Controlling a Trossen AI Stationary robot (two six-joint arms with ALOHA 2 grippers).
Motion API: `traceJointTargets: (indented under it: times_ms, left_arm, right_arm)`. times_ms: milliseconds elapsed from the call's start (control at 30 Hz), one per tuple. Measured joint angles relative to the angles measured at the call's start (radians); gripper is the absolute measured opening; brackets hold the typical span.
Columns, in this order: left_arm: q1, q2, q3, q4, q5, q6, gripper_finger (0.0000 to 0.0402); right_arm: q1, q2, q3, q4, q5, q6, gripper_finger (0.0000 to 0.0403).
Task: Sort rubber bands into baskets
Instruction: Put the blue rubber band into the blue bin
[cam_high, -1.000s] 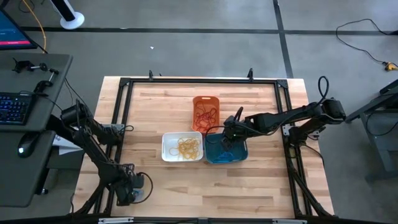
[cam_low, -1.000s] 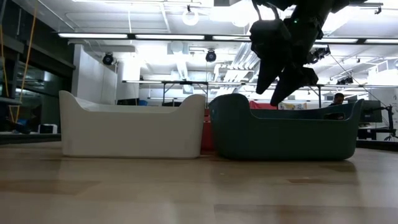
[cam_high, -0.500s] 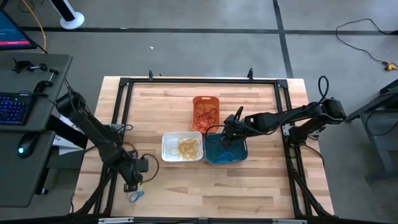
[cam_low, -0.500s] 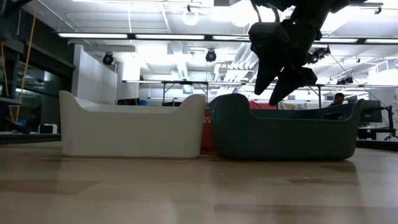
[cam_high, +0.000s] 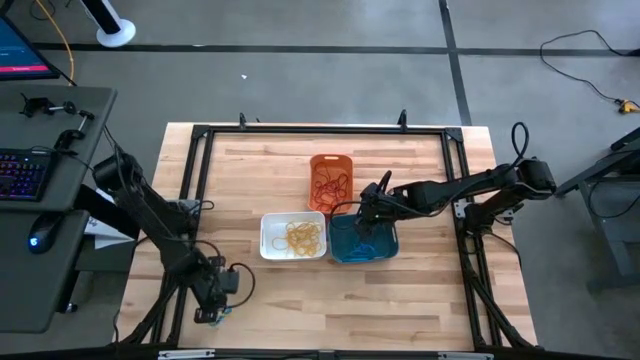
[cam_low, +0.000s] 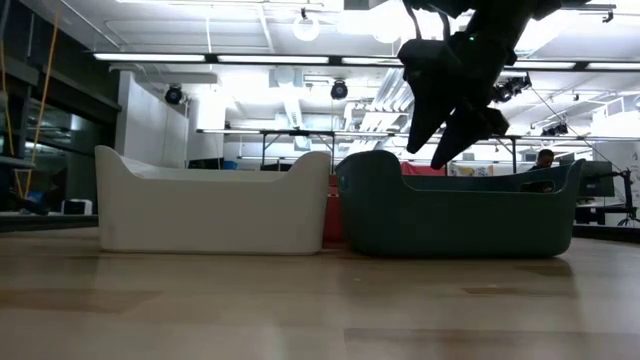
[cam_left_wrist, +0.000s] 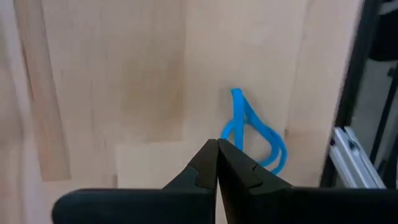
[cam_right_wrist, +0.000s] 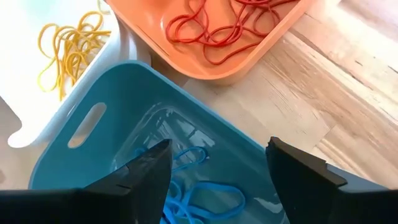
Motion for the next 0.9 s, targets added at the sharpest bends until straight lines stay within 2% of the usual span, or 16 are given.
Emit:
traceJointTargets:
  times_ms: [167,400,567,733,900]
  left_arm:
    - [0.000,0.052,0.000,0.063,0.013,-0.041,0.0034]
    - [-0.007,0.066,0.001,0.163,0.015,-0.076,0.0128]
    - [-0.027,0.085,0.001,0.151,0.003,-0.096,0.0182]
    - [-0.038,0.136,0.001,0.192,-0.003,-0.101,0.0207]
    - [-0.038,0.185,0.003,0.231,-0.015,-0.123,0.0209]
  right_arm:
    - [-0.002,0.000,0.000,0.000,-0.002,-0.027,0.0248]
    - [-0.002,0.000,0.000,0.000,-0.002,-0.042,0.0248]
    - [-0.002,0.000,0.000,0.000,-0.002,-0.048,0.0248]
    - [-0.002,0.000,0.000,-0.001,-0.003,-0.053,0.0248]
    - [-0.002,0.000,0.000,0.000,-0.002,-0.053,0.0248]
